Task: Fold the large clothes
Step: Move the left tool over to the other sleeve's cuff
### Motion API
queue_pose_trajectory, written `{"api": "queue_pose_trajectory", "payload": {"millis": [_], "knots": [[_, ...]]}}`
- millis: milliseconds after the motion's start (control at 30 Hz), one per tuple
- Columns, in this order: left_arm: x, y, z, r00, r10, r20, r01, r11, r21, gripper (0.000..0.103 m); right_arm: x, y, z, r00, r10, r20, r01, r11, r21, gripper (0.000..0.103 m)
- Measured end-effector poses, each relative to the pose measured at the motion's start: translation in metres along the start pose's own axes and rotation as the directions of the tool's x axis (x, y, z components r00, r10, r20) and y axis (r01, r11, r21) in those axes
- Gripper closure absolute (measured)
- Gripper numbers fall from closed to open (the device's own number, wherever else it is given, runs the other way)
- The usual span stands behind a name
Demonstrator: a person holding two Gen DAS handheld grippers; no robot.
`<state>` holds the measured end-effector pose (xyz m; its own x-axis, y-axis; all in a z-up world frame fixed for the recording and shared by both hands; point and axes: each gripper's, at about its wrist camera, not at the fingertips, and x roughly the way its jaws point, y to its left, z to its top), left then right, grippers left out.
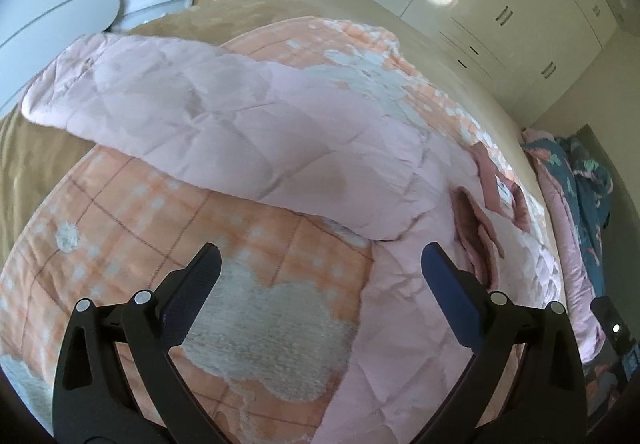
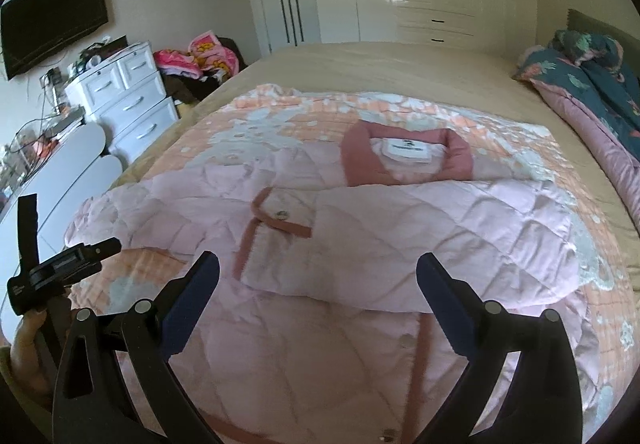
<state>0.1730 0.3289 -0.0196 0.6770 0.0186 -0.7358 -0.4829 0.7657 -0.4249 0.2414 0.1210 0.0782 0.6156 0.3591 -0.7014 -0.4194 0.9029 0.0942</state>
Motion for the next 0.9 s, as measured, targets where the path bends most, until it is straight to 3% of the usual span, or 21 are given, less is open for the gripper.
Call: {"api": "queue_pose_trajectory", "payload": {"millis": [333,533,900], "knots": [[-0.003,0.033,0.005,1.0,0.006,0.008,-0.005,0.996,-0.093,0.009,0.024,0.046,0.004,0.998,0.054,-0.036,-0.056,0.997,-0.047,0.005],[-0.003,0.056,0.012,0.999,0.046,0.013,-0.044,0.988,-0.147,0.009,0.041,0.076,0.008,0.994,0.091,-0.057,-0.095,0.992,-0.078,0.005],[-0.002,0.099,0.028,0.995,0.093,0.043,-0.078,0.96,-0.269,0.009,0.069,0.115,0.012,0.987,0.127,-0.094,-0.138,0.984,-0.115,0.005]]}}
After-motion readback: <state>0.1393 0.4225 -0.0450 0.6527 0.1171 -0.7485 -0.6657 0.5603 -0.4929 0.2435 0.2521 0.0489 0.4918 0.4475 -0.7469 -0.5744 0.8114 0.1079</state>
